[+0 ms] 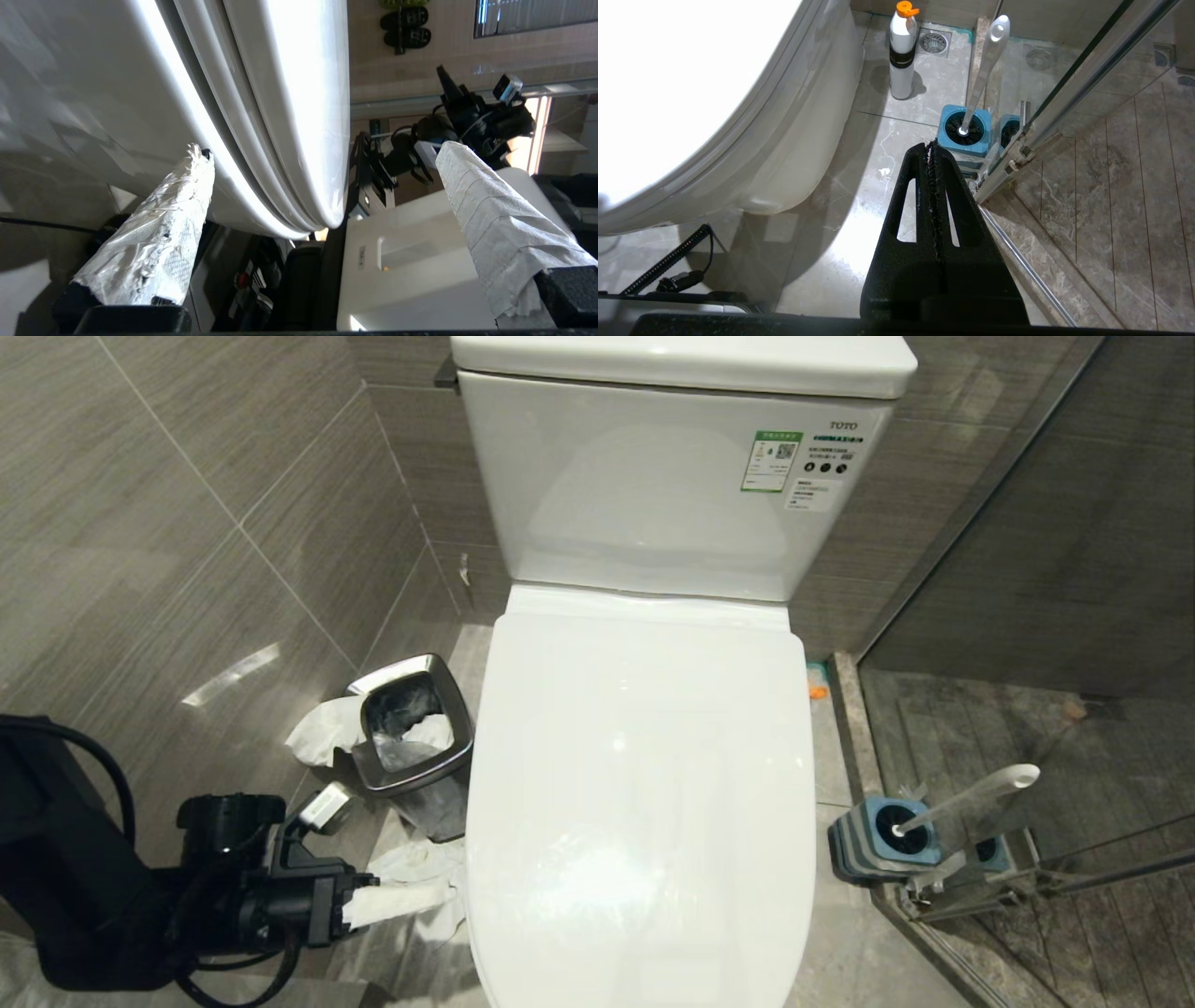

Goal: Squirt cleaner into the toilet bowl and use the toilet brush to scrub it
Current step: Use the left hand to lift the toilet lid slightly

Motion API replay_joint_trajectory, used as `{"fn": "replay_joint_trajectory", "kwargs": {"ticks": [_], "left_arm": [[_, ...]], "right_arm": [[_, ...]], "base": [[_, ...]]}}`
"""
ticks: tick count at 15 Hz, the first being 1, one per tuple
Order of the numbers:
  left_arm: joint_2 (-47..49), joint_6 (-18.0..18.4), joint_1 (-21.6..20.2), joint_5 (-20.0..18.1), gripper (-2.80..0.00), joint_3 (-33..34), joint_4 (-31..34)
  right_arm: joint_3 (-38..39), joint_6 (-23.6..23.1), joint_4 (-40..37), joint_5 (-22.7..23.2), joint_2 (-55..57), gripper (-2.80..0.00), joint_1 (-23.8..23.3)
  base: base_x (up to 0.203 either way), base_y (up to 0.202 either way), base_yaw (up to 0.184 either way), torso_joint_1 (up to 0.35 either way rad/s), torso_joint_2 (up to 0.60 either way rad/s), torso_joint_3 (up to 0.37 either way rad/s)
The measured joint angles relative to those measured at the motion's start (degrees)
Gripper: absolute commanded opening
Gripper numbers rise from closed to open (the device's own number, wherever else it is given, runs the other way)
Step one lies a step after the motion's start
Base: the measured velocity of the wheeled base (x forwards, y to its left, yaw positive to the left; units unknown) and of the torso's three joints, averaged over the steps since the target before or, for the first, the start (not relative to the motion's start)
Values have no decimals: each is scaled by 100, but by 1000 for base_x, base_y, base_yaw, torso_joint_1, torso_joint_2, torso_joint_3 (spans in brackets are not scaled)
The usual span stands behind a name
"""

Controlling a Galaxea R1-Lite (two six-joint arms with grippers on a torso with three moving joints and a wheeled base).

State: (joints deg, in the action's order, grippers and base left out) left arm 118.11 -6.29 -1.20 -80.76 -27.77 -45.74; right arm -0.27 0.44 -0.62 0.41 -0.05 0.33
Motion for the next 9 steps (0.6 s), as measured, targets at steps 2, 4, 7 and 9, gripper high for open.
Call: {"fn": "replay_joint_trajectory", "kwargs": {"ticks": [2,4,7,9], "left_arm": [[25,10,100,6,0,185,-137],[34,10,130,30,0,252,-189],[-5,6,153,55,0,264,-189],[-16,8,206,148,0,272,-189]], "right_arm": [[0,-1,-1,0,0,-280,0],[0,0,-2,-1,0,-280,0],[0,1,0,-1,0,-280,0],[0,0,0,-1,0,-280,0]], "base": [[0,0,0,0,0,0],[0,0,0,0,0,0],[0,0,0,0,0,0],[0,0,0,0,0,0]]}}
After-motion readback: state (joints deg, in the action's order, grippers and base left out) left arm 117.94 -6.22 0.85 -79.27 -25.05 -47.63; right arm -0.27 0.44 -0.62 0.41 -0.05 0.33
